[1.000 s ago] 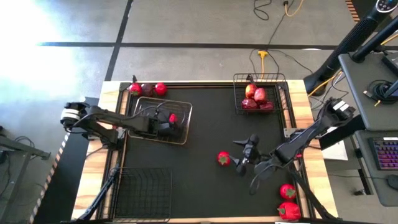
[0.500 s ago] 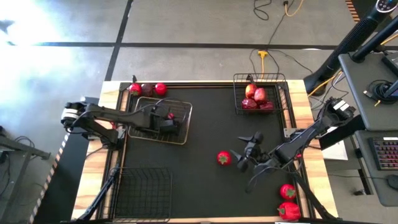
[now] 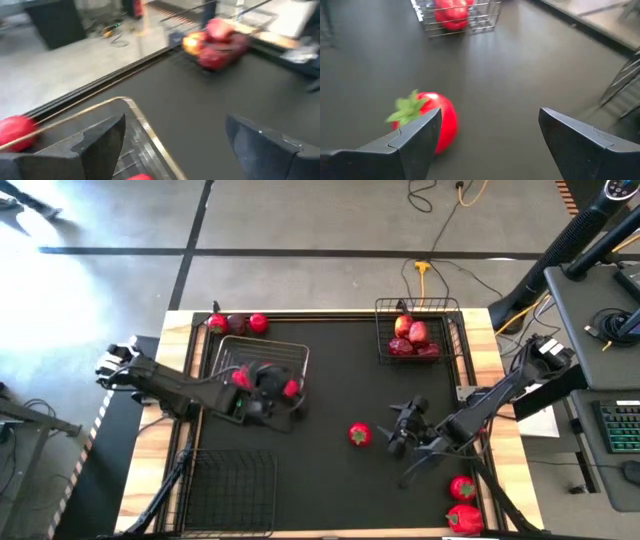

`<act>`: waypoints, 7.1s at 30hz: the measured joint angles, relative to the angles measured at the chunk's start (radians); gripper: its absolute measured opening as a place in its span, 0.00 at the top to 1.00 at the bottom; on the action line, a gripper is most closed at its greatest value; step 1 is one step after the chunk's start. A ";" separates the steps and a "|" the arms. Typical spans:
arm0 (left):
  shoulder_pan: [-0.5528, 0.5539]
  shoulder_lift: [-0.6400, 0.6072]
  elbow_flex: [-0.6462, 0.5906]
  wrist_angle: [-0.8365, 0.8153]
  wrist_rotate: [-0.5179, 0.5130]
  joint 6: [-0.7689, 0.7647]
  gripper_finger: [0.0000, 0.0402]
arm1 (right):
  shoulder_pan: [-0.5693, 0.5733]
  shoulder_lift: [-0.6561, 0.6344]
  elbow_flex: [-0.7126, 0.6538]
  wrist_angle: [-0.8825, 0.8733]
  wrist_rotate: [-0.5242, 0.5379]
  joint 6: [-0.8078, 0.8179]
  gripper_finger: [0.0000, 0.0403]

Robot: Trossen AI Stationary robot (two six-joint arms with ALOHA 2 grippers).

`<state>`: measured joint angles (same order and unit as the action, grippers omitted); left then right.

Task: Sort produce into baskets
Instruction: Move the bottom right bell pepper to the bottom center of the table, then put the bottom center bell pepper into the golden basket

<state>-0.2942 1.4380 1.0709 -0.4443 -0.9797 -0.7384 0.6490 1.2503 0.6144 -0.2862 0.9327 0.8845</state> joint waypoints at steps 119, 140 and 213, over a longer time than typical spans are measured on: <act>-0.173 0.176 -0.411 0.979 0.015 0.386 0.21 | -0.042 0.589 0.759 -0.591 -0.677 0.304 0.89; -0.174 0.499 0.037 0.836 0.280 0.525 0.21 | -0.031 0.566 0.676 -1.138 -0.044 0.446 0.89; -0.278 0.772 0.633 -0.323 0.504 -0.422 0.17 | 0.038 0.179 0.205 -0.709 0.297 0.502 0.98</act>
<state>-0.5718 2.2104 1.7037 -0.7674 -0.4762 -1.1608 0.6868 1.4288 0.8191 -0.9950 1.2293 1.3867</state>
